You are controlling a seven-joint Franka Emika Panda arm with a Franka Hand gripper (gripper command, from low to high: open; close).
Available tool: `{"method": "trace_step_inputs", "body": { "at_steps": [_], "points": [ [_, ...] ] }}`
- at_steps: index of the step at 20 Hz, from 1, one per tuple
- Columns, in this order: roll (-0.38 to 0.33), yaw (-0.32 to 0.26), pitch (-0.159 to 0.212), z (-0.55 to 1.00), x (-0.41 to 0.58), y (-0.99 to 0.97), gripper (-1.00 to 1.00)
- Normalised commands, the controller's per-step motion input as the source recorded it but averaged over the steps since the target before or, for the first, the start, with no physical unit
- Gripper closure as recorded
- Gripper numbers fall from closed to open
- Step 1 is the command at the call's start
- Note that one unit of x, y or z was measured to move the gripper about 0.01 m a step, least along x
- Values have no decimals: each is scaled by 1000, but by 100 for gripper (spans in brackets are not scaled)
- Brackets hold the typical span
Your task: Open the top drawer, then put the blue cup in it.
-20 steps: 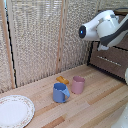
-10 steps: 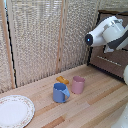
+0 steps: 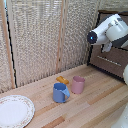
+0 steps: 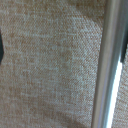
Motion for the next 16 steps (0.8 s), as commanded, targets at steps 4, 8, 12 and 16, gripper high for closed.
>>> {"method": "trace_step_inputs", "body": {
  "at_steps": [4, 8, 12, 16],
  "points": [
    [51, 14, 24, 2, 54, -108, 100],
    [83, 41, 77, 29, 144, -166, 100],
    [4, 40, 6, -14, 23, 6, 100],
    [24, 165, 4, -31, -2, 136, 100]
  ]
}}
